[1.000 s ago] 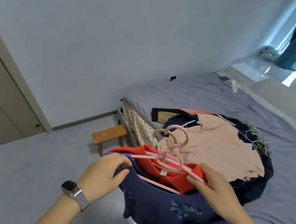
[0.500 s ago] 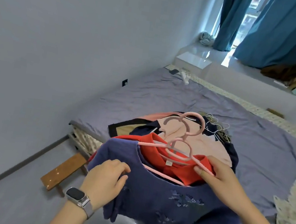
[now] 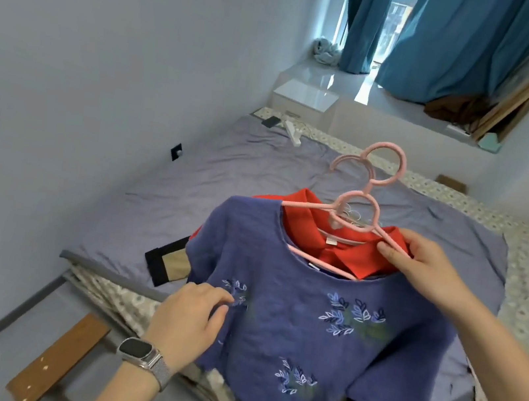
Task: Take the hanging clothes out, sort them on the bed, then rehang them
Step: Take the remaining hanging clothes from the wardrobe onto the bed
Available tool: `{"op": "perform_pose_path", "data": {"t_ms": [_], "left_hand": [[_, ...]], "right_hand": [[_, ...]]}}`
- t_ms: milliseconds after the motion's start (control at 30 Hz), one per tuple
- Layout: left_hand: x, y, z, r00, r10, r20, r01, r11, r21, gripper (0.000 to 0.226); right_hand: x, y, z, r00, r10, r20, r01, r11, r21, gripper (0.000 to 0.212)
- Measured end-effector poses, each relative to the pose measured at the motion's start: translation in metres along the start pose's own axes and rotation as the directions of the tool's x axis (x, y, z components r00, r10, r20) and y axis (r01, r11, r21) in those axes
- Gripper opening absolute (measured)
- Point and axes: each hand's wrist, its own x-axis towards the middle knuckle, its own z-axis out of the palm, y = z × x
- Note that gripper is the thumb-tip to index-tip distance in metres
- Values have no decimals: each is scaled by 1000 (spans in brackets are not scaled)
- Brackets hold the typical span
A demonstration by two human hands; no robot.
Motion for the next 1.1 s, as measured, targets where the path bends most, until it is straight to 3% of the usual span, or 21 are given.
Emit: {"op": "perform_pose_path", "data": {"t_ms": [267, 367, 500, 633, 767, 867, 967, 1100], "left_hand": [[98, 19, 28, 995, -85, 54, 86, 996, -20, 31], [125, 16, 42, 991, -104, 83, 107, 993, -38, 34], [160, 16, 60, 988, -139, 72, 142, 989, -29, 29], [193, 19, 81, 988, -142, 67, 143, 990, -9, 33], [217, 31, 92, 990, -106, 95, 105, 994, 9, 42], [225, 33, 100, 987, -102, 127, 97, 994, 46, 33], [215, 25, 101, 978, -133, 160, 117, 988, 105, 34], [183, -8, 91, 963, -225, 149, 200, 966, 164, 38]], "right_hand": [[151, 117, -23, 994, 106, -18, -107, 994, -38, 9], [195, 170, -15, 986, 165, -32, -168, 972, -166, 3], [230, 224, 2, 934, 318, -163, -355, 771, -528, 39], [229, 239, 29, 819, 552, -157, -517, 589, -622, 65], [212, 237, 63, 831, 554, 48, -343, 577, -741, 57], [194, 234, 79, 828, 518, 215, -184, 613, -768, 55], [182, 235, 84, 801, 519, 299, -156, 663, -732, 55], [182, 226, 90, 822, 465, 328, -143, 728, -671, 53]]}}
